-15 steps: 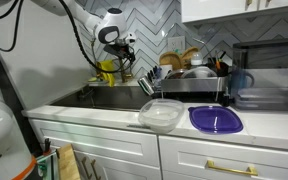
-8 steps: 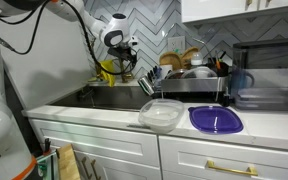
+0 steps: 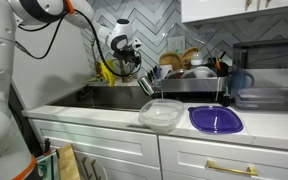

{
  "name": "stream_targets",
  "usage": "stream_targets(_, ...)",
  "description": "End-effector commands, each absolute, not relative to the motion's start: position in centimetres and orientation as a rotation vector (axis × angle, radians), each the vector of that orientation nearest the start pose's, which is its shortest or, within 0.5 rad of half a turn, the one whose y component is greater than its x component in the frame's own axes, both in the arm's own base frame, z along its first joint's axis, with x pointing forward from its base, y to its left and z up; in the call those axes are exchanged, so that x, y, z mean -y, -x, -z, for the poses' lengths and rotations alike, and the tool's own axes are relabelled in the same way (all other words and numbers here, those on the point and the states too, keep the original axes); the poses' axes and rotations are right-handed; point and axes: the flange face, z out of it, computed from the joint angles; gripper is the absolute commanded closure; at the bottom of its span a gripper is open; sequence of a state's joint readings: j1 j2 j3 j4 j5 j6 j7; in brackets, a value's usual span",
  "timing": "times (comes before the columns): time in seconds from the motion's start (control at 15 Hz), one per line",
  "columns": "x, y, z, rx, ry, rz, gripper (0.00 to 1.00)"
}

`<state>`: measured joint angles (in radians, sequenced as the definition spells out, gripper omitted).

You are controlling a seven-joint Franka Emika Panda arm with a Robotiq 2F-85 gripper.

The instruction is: Open the tap, then fetch some water in the bowl and put the lid on the bowl

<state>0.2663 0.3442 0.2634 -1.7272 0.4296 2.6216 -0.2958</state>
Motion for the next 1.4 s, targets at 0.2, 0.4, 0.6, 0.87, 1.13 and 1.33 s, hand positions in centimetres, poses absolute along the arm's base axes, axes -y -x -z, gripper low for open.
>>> stream_targets(0.2,-34.3,-62.7,-43.3,0.578,2.506,0.719,0.0)
stream_targets(0.4,-34.8,-63.0,-42.9,0.578,2.498,0.741,0.0)
stream_targets(0.6,-34.6,-63.2,-42.7,0.588,2.517,0.751,0.0)
stream_targets(0.87,-34.1,-63.4,-42.4,0.59,2.555,0.747,0.0)
stream_targets(1.13,-33.4,-63.9,-42.0,0.575,2.583,0.754,0.0)
stream_targets(1.33,-33.3,-64.0,-42.1,0.552,2.579,0.735,0.0)
